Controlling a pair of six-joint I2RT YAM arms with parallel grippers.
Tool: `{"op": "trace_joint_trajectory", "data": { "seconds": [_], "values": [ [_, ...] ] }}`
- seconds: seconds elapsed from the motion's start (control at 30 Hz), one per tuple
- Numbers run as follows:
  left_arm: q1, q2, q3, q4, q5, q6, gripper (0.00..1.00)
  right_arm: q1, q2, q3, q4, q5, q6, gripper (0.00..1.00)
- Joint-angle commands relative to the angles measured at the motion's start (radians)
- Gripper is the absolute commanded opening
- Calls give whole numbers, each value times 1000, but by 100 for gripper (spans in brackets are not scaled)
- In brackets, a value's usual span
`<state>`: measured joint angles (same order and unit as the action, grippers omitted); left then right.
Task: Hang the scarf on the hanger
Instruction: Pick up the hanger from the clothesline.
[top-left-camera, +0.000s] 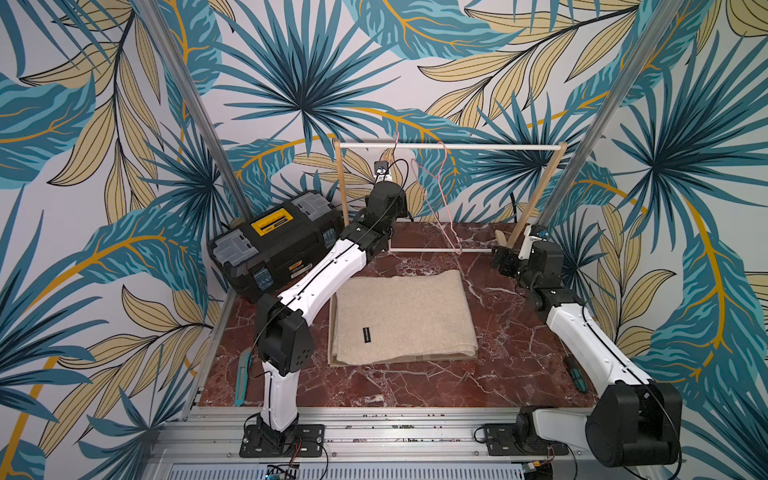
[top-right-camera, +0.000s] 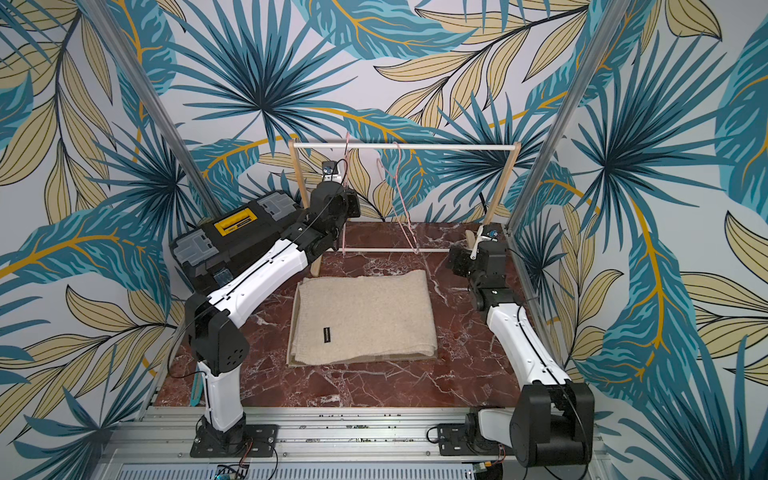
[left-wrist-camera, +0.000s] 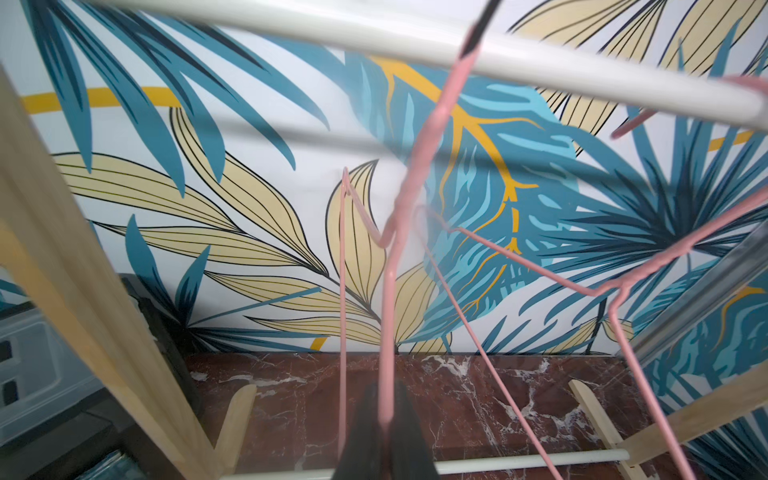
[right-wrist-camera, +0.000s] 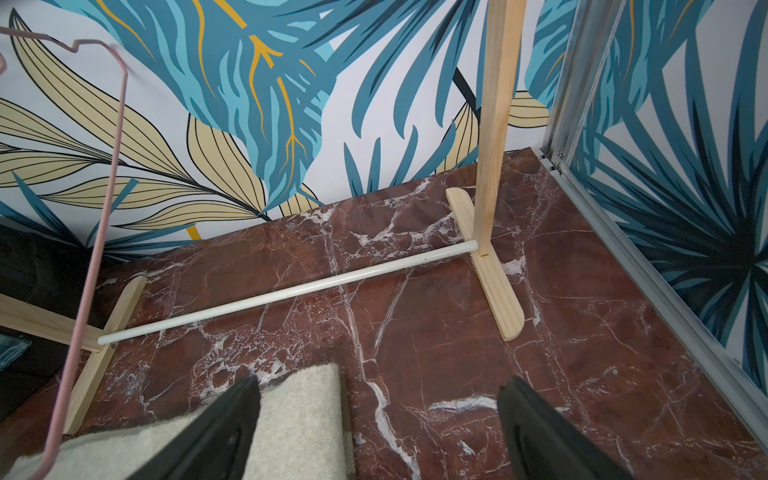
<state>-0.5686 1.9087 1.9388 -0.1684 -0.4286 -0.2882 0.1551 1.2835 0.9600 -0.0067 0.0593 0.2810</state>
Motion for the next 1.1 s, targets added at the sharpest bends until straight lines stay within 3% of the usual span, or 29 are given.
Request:
{"op": "trace_joint_trajectory", "data": {
  "seconds": [0.0, 0.27, 0.4, 0.57, 0.83, 1.07],
  "values": [
    [20, -116, -26, 50, 65, -35, 0, 9, 8, 30, -28, 9, -25, 93],
    [42, -353, -435, 181, 205, -332, 0, 17, 23, 61, -201, -18, 0, 97],
    [21, -487, -642, 236, 199, -386, 0, 21, 0, 38, -269, -76, 5, 97],
    [-26, -599, -916, 412, 183, -466, 0, 23, 6, -58, -230, -219, 44, 88],
    [-154, -621, -1274, 722, 42, -592, 0, 23, 163, -186, -12, -412, 138, 72],
    [-260, -552, -1425, 895, -96, -677, 0, 23, 281, -180, 22, -424, 107, 72]
  ]
}}
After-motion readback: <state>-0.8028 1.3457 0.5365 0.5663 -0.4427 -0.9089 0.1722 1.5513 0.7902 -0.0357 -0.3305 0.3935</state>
